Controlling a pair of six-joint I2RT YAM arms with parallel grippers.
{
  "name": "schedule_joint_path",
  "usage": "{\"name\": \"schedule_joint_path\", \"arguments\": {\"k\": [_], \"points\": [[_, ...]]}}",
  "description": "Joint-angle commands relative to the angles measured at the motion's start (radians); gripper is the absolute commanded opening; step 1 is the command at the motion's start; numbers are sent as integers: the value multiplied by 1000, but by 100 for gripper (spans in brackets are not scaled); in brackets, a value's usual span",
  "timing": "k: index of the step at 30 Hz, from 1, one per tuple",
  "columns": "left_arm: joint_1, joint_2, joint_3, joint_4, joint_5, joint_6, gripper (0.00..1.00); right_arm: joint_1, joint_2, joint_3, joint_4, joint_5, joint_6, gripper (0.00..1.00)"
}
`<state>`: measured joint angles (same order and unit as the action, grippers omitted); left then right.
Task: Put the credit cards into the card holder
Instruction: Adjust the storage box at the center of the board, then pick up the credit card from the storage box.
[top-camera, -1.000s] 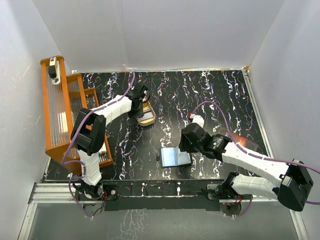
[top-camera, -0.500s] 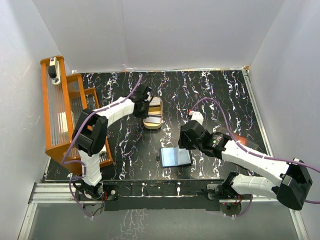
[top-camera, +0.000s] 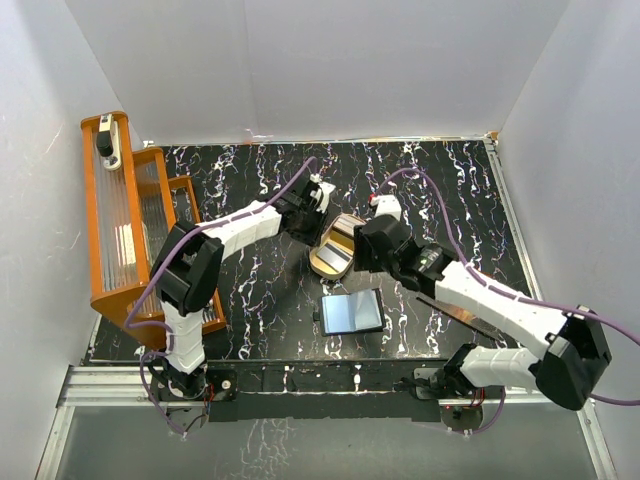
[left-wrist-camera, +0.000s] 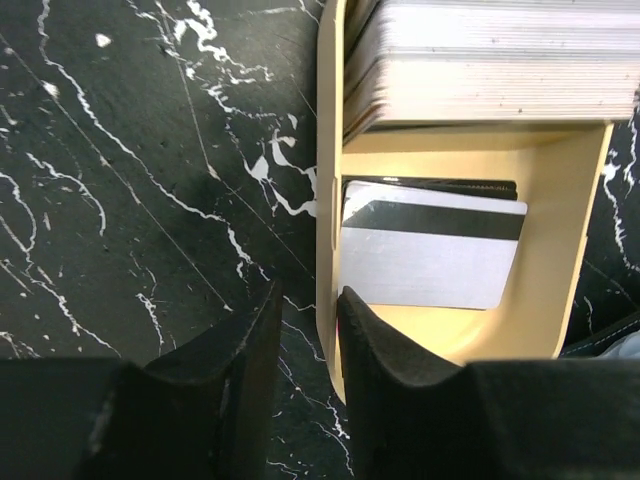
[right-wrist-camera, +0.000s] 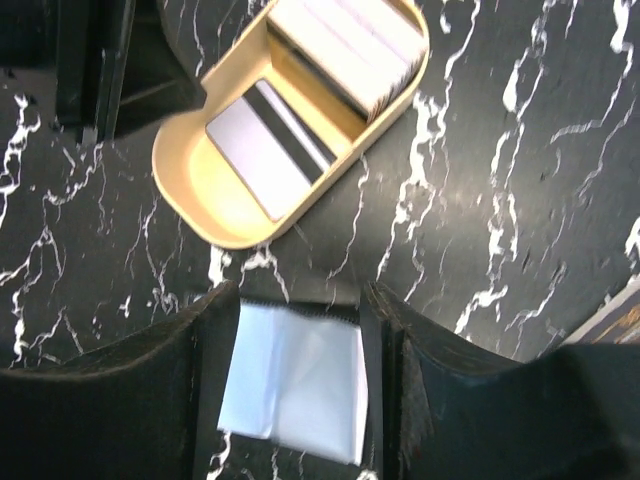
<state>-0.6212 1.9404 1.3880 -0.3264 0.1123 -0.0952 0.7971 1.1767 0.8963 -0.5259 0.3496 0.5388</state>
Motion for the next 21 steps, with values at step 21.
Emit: {"name": "schedule_joint_path", "arguments": {"k": [21], "points": [[27,-448,-429,126,138,-560,31,-187,499,368,123,-159,-564,69]]}}
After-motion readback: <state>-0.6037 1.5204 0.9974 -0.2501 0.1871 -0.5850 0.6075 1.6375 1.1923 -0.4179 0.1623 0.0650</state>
